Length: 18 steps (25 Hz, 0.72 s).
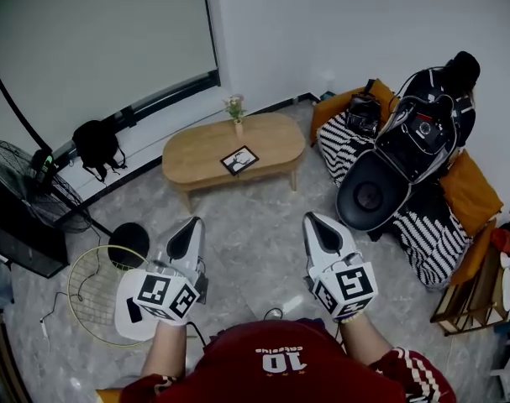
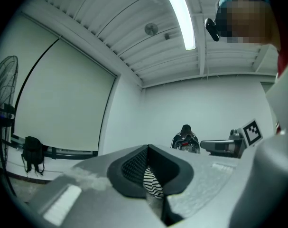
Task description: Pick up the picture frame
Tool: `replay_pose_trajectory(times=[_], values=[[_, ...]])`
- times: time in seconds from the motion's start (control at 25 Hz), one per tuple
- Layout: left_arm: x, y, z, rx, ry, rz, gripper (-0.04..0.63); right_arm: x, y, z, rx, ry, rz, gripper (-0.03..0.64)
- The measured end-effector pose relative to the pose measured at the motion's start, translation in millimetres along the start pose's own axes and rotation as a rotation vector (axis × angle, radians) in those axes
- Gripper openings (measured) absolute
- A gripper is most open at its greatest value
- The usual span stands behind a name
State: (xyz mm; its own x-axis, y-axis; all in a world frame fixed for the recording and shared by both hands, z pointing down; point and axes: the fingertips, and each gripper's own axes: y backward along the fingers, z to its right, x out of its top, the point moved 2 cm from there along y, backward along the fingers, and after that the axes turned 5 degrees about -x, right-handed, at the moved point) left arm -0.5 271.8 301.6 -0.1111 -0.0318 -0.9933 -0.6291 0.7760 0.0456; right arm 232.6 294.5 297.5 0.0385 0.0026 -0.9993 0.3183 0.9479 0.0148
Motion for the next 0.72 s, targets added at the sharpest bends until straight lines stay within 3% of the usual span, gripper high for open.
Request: replay_pose_trajectory(times=[0.4,0.72], values=[[-10.3,5.4,2.4,0.047,0.004,-0.051,0.003,-13.5,-4.4,-0.9,0.073,-0.065,-0.023,-0.002],[-19.6,-2.3,-15.2,0.063,0.005,-0.079,0.003,-27.0,-27.6,-3.1,0.092,-0.058,-0.063,-0.002]])
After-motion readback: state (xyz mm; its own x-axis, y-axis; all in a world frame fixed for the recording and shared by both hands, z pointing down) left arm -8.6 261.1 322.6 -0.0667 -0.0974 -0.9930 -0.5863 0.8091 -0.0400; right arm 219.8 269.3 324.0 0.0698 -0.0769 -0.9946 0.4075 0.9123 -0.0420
